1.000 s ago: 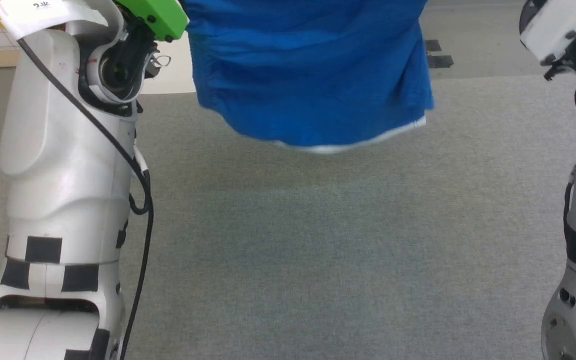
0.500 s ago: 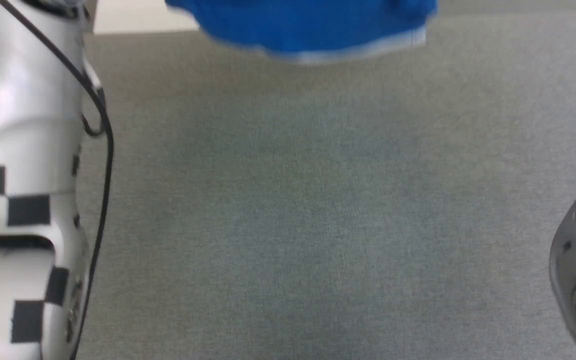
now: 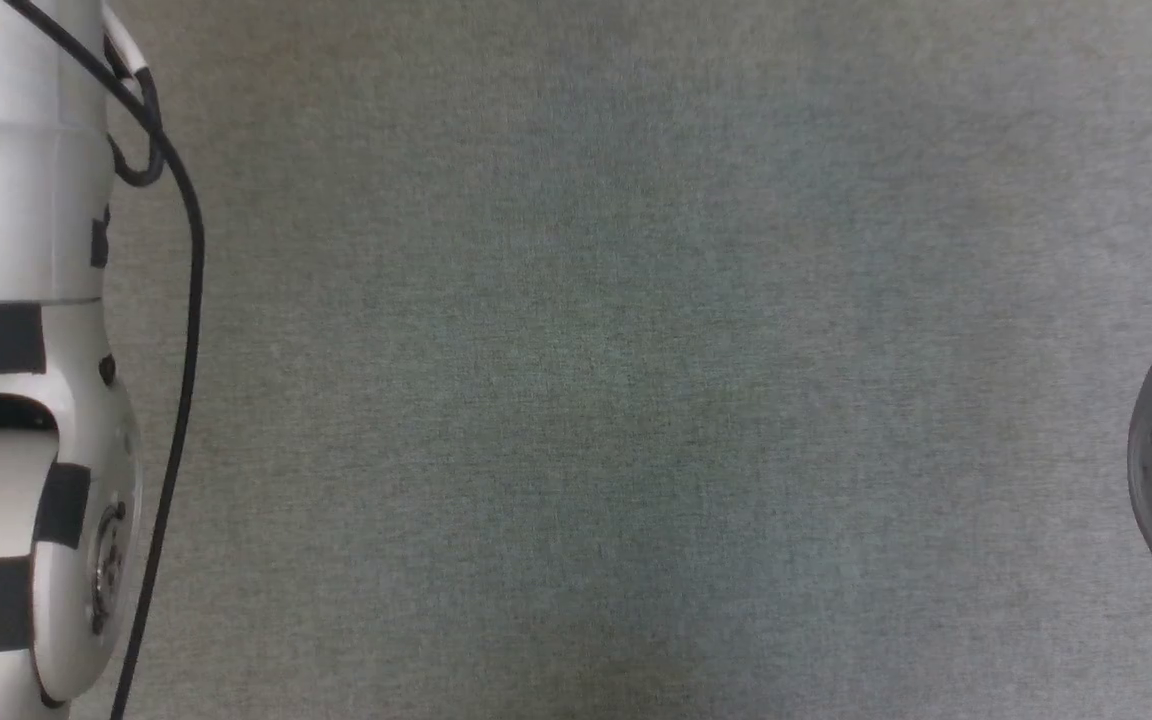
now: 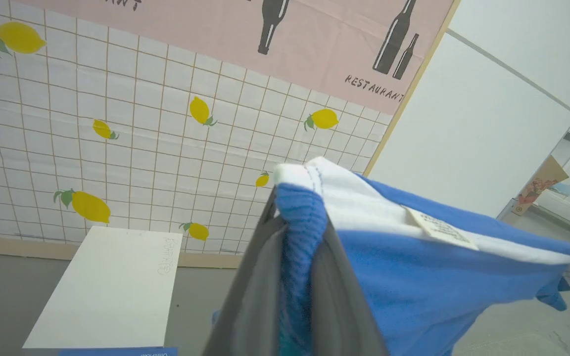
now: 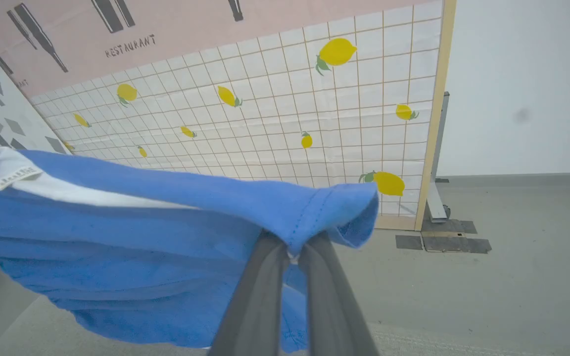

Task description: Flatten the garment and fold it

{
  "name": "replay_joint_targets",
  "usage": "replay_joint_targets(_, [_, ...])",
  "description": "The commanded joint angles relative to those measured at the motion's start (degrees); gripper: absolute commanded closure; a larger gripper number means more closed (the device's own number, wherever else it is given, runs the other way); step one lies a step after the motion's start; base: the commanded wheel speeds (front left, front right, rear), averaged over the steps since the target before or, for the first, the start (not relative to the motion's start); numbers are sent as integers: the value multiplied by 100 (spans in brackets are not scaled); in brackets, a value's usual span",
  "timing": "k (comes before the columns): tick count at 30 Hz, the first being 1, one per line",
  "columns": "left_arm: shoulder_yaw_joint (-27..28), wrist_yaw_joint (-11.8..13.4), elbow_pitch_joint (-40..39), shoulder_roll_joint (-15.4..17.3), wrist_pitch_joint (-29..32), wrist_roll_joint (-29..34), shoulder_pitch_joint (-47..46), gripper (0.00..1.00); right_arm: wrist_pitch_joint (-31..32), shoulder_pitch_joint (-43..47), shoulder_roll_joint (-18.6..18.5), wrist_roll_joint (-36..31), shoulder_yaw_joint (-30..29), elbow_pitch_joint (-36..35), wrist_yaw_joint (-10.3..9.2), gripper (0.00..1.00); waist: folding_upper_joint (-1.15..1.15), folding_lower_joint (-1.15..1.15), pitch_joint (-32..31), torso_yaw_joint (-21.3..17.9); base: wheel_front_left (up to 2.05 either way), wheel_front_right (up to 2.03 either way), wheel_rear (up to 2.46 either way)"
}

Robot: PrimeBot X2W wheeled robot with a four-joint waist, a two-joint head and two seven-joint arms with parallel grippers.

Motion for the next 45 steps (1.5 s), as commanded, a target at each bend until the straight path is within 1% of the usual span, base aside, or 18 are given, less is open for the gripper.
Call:
replay_joint_targets(1, [5,-56,100,6,-93,-55,55,100,-103,43,-17,44,67,75,-8,100,0,-1,226,48,0,0,0])
replay_joint_targets(5, [-63,-155,296,-64,-257,-255,363,100,-236,408,-16,274,364,172,-8,100,0,-1,89,129,0,0,0])
replay_joint_targets(10, [-310,-207,317,-70,-347,-520,1027,100,-302,1222,-29,493,709,-67,-8,100,0,-1,-345,245,0,0,0])
replay_joint_targets(14, [-686,-213,-62,-98,-387,-917,1817,100,-261,2115,-195,819,909,-500,-8,100,0,-1,-856,359,0,0,0])
replay_joint_targets(20, [-1181,-214,-811,80,-655,-1480,3432,100,-60,3818,-429,1337,1071,-1338,-8,100,0,-1,-1728,401,0,0,0])
replay_joint_targets(24, [-1351,-214,-1216,140,-837,-1815,4665,100,191,5052,-484,1666,896,-1925,-8,100,0,-1,-2215,392,0,0,0])
replay_joint_targets(29, [-1459,-211,-1591,71,-877,-2122,5872,100,667,6442,-424,1895,618,-2552,-8,100,0,-1,-2591,385,0,0,0])
replay_joint_targets(34, [-1577,-56,-1958,85,-758,-2295,6825,100,1232,7675,-321,1924,361,-3113,-8,100,0,-1,-2817,374,0,0,0])
replay_joint_targets(40, [-1631,219,-2395,140,-587,-2470,7603,100,1832,8576,-166,1906,172,-3666,-8,100,0,-1,-2947,336,0,0,0])
replay_joint_targets(45, [-1617,359,-2738,153,-587,-2520,7865,100,1971,8665,-101,1796,11,-4007,-8,100,0,-1,-2893,322,0,0,0])
